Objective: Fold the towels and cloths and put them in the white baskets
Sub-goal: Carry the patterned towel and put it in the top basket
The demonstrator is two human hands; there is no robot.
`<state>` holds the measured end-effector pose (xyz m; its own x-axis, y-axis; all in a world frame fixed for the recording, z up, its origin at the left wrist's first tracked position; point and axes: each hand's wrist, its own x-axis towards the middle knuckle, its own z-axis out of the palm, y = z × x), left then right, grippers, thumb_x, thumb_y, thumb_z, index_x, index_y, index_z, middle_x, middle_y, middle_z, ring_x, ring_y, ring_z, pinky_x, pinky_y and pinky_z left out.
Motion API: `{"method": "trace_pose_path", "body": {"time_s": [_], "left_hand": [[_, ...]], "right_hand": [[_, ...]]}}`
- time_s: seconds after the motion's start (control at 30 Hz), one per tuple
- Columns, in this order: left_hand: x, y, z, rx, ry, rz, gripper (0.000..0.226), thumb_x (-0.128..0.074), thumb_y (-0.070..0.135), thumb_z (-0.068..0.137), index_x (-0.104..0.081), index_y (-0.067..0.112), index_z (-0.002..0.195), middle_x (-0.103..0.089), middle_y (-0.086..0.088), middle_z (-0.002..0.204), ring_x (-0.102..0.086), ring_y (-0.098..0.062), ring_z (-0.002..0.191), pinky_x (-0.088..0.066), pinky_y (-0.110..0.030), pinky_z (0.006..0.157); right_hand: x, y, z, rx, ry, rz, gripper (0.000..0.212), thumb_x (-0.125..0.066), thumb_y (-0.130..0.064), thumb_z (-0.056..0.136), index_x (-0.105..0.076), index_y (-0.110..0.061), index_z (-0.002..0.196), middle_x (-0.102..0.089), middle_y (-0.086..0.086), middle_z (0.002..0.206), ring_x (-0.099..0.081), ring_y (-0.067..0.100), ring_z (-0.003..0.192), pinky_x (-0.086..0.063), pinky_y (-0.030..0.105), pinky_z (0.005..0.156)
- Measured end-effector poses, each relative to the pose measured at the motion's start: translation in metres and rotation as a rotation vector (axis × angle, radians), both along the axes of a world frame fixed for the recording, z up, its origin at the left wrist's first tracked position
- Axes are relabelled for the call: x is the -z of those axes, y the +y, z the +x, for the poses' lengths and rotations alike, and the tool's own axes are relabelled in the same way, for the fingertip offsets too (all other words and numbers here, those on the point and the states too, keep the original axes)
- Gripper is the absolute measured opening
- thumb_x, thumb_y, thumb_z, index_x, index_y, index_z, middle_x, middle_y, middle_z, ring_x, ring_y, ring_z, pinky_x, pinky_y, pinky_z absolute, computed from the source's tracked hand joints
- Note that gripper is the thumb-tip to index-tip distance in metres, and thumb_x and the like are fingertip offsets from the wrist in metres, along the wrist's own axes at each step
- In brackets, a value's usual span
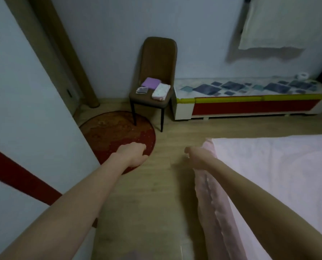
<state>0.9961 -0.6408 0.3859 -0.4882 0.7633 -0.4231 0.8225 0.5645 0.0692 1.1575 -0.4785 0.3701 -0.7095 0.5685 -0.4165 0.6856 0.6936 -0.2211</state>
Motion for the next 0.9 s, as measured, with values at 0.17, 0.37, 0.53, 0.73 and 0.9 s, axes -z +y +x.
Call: {"method": "trace_pose_path", "body": {"time_s": [0.17, 0.37, 0.53, 0.73, 0.9], "left_hand": [[0.01, 0.067, -0.106, -0.07, -0.018, -0.017, 0.05, -0.043, 0.043, 0.099, -0.041, 0.02, 0.143, -0.052, -0.006, 0.135, -0.052, -0.025, 0.12, -0.045, -0.039, 0.095], [0.029, 0.168, -0.229, -0.06, -0.078, 0.016, 0.045, -0.044, 0.041, 0.099, -0.047, 0.019, 0.137, -0.054, -0.005, 0.132, -0.052, -0.023, 0.118, -0.045, -0.037, 0.093], [0.024, 0.26, -0.323, -0.147, -0.146, 0.085, 0.042, -0.047, 0.04, 0.098, -0.051, 0.017, 0.132, -0.057, -0.005, 0.129, -0.054, -0.024, 0.117, -0.046, -0.038, 0.095], [0.06, 0.376, -0.405, -0.48, -0.461, 0.288, 0.044, -0.053, 0.037, 0.097, -0.055, 0.009, 0.131, -0.054, -0.008, 0.133, -0.053, -0.025, 0.119, -0.044, -0.034, 0.101], [0.107, 0.46, -0.471, -0.766, -0.632, 0.352, 0.019, -0.052, 0.031, 0.098, -0.053, 0.015, 0.087, -0.051, -0.002, 0.093, -0.056, -0.019, 0.085, -0.051, -0.042, 0.096]], "right_hand": [[-0.001, 0.082, -0.108, -0.076, -0.002, -0.033, 0.043, -0.052, -0.031, 0.098, -0.046, -0.013, 0.137, -0.057, 0.01, 0.13, -0.058, 0.026, 0.113, -0.05, 0.038, 0.094], [0.024, 0.184, -0.219, 0.0, -0.014, -0.018, 0.044, -0.053, -0.032, 0.098, -0.047, -0.013, 0.137, -0.056, 0.01, 0.132, -0.056, 0.027, 0.116, -0.049, 0.037, 0.092], [0.026, 0.27, -0.301, 0.091, 0.005, -0.003, 0.043, -0.052, -0.033, 0.098, -0.048, -0.012, 0.135, -0.056, 0.011, 0.132, -0.056, 0.028, 0.116, -0.05, 0.039, 0.094], [0.057, 0.375, -0.385, 0.182, -0.011, -0.042, 0.042, -0.053, -0.03, 0.097, -0.052, -0.008, 0.133, -0.056, 0.012, 0.133, -0.053, 0.028, 0.12, -0.044, 0.035, 0.095], [0.091, 0.468, -0.481, 0.1, -0.028, -0.04, 0.037, -0.052, -0.026, 0.097, -0.053, -0.005, 0.127, -0.057, 0.017, 0.13, -0.054, 0.032, 0.117, -0.045, 0.035, 0.09]]}}
